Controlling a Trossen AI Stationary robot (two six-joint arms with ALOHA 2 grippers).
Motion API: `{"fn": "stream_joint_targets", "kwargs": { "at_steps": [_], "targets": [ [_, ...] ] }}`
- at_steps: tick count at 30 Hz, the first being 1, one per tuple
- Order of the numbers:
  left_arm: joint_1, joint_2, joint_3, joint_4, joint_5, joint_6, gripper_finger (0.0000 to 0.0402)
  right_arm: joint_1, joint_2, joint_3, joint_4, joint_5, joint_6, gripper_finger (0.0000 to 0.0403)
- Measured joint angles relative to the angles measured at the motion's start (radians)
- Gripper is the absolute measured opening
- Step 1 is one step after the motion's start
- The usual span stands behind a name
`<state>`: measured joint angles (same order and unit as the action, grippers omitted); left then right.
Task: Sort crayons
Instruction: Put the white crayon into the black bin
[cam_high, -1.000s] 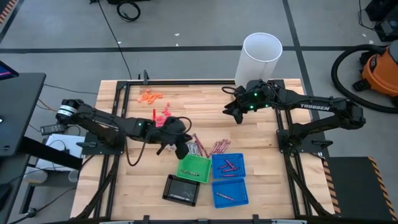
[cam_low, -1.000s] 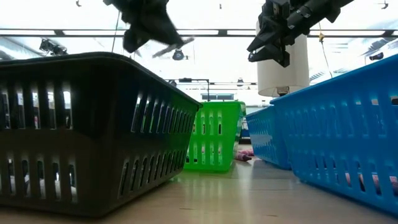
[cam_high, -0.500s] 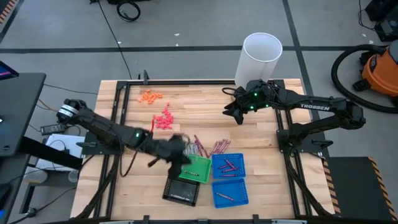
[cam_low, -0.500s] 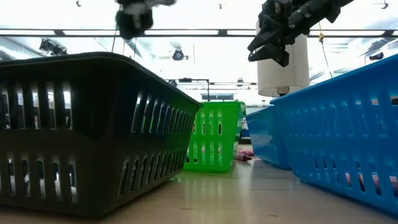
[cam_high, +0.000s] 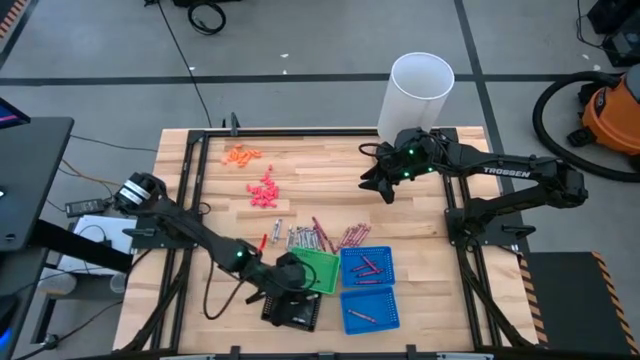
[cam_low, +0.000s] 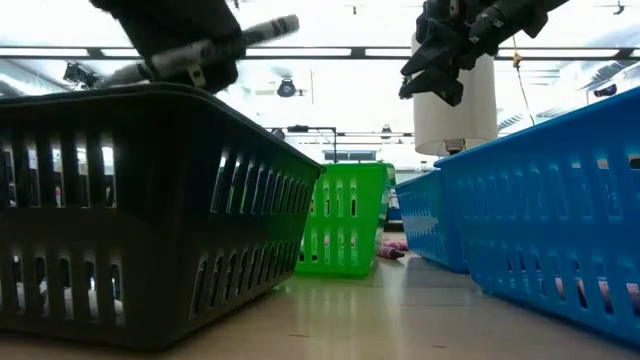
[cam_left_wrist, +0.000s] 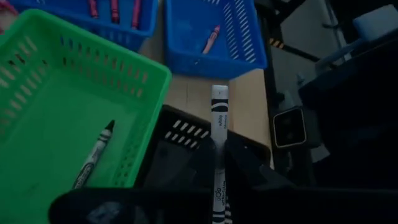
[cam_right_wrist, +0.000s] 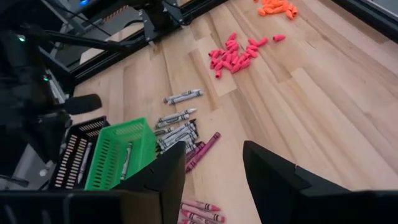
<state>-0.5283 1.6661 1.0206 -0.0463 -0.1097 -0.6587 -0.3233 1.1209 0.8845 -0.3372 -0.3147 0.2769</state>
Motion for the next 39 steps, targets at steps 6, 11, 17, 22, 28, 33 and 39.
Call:
{"fn": "stream_joint_targets", "kwargs": {
  "at_steps": [6,11,17,22,28,33,39],
  "targets": [
    [-0.020,0.038,0.000,-0.001,0.000,-0.006,0.0016,0.000,0.000,0.000,-0.001,-0.014,-0.001,0.0169],
    [-0.046,0.050,0.000,-0.011,0.000,-0.007,0.0016,0.001,0.000,0.000,-0.001,-0.033,0.007,0.0169],
    [-0.071,0.056,0.000,-0.028,0.003,-0.008,0.0026,0.001,0.000,0.000,0.000,-0.061,0.007,0.0169],
    [-0.078,0.056,0.000,-0.053,0.026,-0.008,0.0074,0.001,0.000,0.000,0.007,-0.080,-0.007,0.0169],
    [-0.078,0.056,0.000,-0.055,0.053,-0.012,0.0122,0.001,0.000,0.000,0.007,-0.081,-0.011,0.0169],
    [-0.067,0.056,0.017,-0.075,0.056,-0.022,0.0129,0.001,0.000,0.000,0.007,-0.081,-0.013,0.0169],
    [-0.033,0.055,0.100,-0.242,0.053,0.001,0.0129,0.001,0.000,0.000,0.016,-0.072,-0.018,0.0169]
  ]
}}
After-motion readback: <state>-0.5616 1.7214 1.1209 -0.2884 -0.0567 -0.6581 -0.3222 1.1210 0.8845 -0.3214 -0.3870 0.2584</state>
